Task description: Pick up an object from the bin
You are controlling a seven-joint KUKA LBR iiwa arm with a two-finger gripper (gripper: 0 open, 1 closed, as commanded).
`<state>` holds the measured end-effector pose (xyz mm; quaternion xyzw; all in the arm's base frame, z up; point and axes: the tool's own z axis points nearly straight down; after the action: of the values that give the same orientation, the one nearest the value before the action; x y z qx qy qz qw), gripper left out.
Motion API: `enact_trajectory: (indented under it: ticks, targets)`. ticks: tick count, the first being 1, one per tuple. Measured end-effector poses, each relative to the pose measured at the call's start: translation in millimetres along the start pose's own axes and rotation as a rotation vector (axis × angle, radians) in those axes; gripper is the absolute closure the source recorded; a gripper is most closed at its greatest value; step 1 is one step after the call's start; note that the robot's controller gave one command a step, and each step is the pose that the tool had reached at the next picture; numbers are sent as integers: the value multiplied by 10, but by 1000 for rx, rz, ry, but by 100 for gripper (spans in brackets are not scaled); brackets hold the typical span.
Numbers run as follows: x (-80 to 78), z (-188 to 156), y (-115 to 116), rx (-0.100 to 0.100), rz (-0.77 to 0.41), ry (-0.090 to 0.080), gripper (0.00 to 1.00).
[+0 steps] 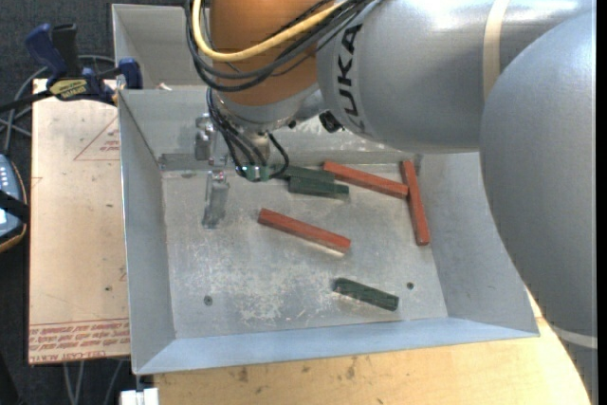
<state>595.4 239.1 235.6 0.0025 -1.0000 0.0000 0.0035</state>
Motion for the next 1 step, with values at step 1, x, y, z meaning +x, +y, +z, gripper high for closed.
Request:
enact_trajectory:
  ticks: [1]
  targets:
    - [512,387,-497,2,115,-1,0]
